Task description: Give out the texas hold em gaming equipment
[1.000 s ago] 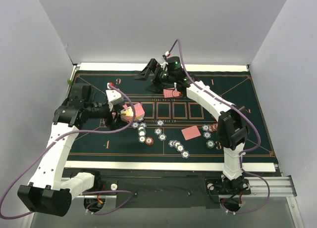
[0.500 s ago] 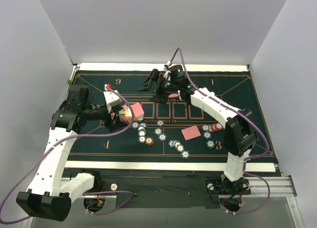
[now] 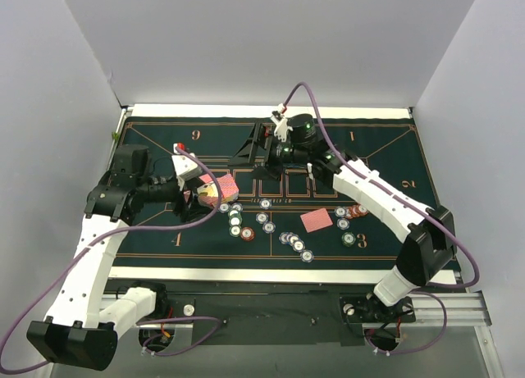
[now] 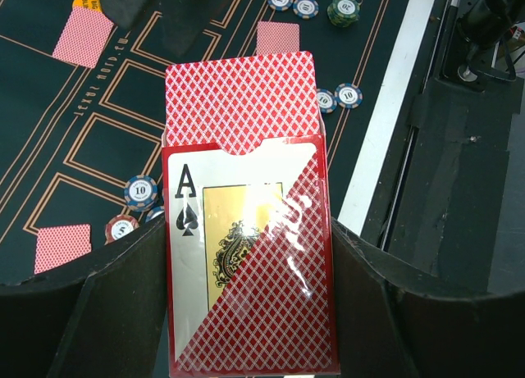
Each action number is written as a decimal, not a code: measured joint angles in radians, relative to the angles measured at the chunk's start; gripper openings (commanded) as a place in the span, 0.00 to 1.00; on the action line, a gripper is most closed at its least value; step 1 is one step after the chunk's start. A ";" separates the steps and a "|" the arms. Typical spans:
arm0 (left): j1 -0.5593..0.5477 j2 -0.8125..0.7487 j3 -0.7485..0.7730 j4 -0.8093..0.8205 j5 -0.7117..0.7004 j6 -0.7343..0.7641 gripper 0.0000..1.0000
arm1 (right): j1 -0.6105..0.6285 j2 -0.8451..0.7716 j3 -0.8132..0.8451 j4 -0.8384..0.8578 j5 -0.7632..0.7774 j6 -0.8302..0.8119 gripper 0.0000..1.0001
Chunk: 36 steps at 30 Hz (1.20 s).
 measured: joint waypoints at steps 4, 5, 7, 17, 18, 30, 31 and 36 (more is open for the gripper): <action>0.000 0.010 0.000 0.000 -0.001 0.010 0.40 | 0.006 0.000 -0.044 -0.002 -0.017 0.001 1.00; -0.001 0.011 0.000 0.000 -0.002 0.011 0.40 | 0.008 0.000 -0.050 -0.003 -0.021 0.001 1.00; -0.002 0.013 0.000 0.001 -0.007 0.009 0.41 | 0.012 0.000 -0.056 -0.003 -0.029 0.002 1.00; -0.007 0.011 -0.016 0.106 -0.051 -0.062 0.44 | -0.031 0.000 -0.050 -0.052 -0.067 0.004 1.00; -0.006 0.013 -0.016 0.115 -0.056 -0.064 0.44 | -0.042 0.003 -0.039 -0.065 -0.067 0.005 1.00; -0.002 0.051 -0.009 0.179 -0.056 -0.050 0.44 | -0.051 0.162 0.281 -0.247 -0.011 -0.007 1.00; -0.002 0.051 -0.010 0.196 -0.050 -0.068 0.44 | -0.046 0.179 0.303 -0.267 -0.002 -0.010 1.00; -0.009 0.049 -0.009 0.227 -0.021 -0.079 0.43 | -0.021 0.196 0.312 -0.346 0.051 -0.018 1.00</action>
